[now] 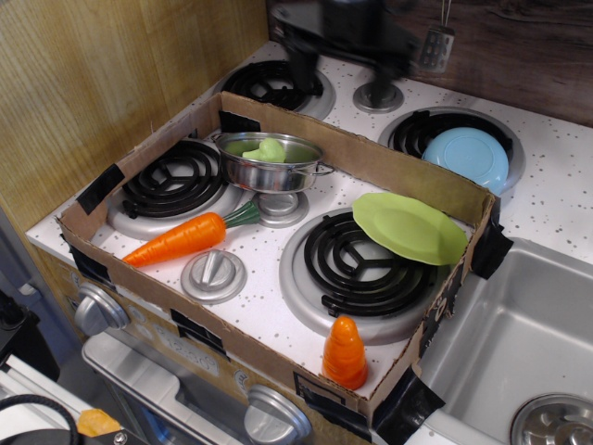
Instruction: Take broccoli out of pan
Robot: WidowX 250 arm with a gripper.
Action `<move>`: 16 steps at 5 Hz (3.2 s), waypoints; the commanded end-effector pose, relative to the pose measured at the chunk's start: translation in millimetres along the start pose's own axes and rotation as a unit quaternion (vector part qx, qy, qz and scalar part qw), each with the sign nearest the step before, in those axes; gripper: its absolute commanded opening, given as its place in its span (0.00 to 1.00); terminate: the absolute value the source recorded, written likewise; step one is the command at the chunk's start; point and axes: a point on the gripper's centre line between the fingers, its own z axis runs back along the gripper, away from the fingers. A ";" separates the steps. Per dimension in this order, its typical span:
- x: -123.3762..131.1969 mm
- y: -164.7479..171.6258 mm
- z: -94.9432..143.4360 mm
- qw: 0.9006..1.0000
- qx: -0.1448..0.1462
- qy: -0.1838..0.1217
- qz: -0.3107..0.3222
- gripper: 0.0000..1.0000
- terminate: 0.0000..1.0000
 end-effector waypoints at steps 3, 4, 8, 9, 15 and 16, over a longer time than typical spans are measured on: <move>11.7 62.0 -15.0 0.997 0.041 0.001 0.068 1.00 0.00; 9.4 69.8 -22.4 0.997 0.041 0.005 0.065 1.00 0.00; -20.4 54.7 -60.9 0.996 0.003 0.035 0.088 1.00 0.00; -22.2 54.6 -73.1 0.995 0.000 0.030 0.092 1.00 0.00; -3.8 75.5 -68.1 0.997 0.044 0.011 0.068 0.00 0.00; 13.8 74.0 -49.1 0.995 0.071 -0.027 0.069 0.00 0.00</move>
